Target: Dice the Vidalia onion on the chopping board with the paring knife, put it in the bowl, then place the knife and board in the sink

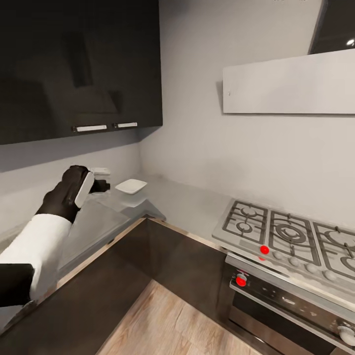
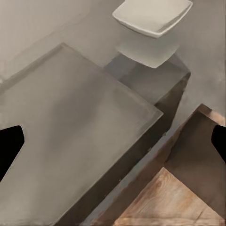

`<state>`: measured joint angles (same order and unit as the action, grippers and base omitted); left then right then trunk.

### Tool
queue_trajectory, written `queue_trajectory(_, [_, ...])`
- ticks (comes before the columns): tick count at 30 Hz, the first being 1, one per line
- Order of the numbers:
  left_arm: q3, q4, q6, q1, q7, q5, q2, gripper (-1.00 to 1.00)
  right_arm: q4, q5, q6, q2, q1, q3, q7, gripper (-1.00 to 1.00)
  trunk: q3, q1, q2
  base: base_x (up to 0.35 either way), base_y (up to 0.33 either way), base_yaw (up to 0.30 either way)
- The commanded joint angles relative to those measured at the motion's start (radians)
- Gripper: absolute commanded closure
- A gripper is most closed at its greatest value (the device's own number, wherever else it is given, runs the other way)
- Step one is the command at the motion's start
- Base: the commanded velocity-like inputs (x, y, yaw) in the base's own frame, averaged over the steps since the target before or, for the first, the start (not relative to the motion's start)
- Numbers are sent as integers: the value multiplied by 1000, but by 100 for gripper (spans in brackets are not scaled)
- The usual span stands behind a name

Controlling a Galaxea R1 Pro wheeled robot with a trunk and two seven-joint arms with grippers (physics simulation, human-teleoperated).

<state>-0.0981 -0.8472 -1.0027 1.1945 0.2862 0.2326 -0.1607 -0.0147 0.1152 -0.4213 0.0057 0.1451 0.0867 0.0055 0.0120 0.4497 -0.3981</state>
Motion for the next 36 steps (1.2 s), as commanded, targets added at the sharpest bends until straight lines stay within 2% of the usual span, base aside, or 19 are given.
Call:
queue_trajectory(1, [-4, 49, -2, 37, 10, 13, -1, -100, 1, 11, -4, 0, 1, 8, 1, -100, 2, 0, -2, 0, 0, 0])
queue_trajectory(3, [-4, 119, 2, 94, 10, 13, -1, -100, 1, 11, -4, 0, 1, 8, 0, -100, 2, 0, -2, 0, 0, 0])
queue_trajectory(6, [-5, 149, 3, 125, 10, 12, 0, -100, 1, 11, -3, 0, 1, 8, 0, -100, 2, 0, -2, 0, 0, 0])
queue_trajectory(9, [-5, 169, 4, 135, 8, 11, 1, -100, 1, 11, 4, 0, 1, 8, 1, -100, 2, 0, -2, 0, 0, 0])
queue_trajectory(13, [-6, 254, 7, 140, 1, 7, 1, -100, 1, 11, 8, 10, 1, 8, 1, -100, 2, 0, -2, 0, 0, 0])
queue_trajectory(36, [-8, 271, 7, 140, -4, 1, -3, -100, -4, 8, 11, 5, 1, 7, -17, -100, 2, 0, -2, 0, 0, 0])
